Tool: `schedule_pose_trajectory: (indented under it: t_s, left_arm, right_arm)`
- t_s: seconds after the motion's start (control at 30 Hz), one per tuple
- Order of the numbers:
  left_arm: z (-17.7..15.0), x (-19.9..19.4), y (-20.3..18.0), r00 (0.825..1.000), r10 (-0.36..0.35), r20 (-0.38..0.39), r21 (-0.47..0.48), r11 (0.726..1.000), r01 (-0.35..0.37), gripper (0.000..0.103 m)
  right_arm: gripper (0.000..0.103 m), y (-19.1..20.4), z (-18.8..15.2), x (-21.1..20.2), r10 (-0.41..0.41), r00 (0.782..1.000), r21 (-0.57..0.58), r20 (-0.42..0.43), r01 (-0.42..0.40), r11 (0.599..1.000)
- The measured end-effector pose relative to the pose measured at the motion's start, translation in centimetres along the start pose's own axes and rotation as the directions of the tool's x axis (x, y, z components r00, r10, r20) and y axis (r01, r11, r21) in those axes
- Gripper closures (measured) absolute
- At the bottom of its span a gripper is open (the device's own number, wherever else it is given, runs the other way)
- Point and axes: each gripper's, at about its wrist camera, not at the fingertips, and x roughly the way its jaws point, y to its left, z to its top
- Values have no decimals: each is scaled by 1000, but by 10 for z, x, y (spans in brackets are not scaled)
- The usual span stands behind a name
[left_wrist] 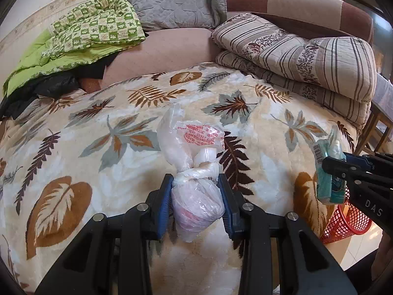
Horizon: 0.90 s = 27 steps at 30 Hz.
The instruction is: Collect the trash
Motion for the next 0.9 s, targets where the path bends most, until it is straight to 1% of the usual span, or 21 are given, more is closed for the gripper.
schedule_pose_trajectory:
  t_s: [0.43, 0.9]
  left_arm:
    - [-1, 0, -2, 1000, 11, 2, 10, 1000, -11, 69]
    - [-2, 0, -6, 1000, -4, 2, 25, 1000, 4, 69]
  right_arm:
    - [80, -1, -2, -6, -7, 1000, -2, 13, 7, 1000]
    - [80, 1, -2, -6, -15, 1000, -14, 18, 15, 1000]
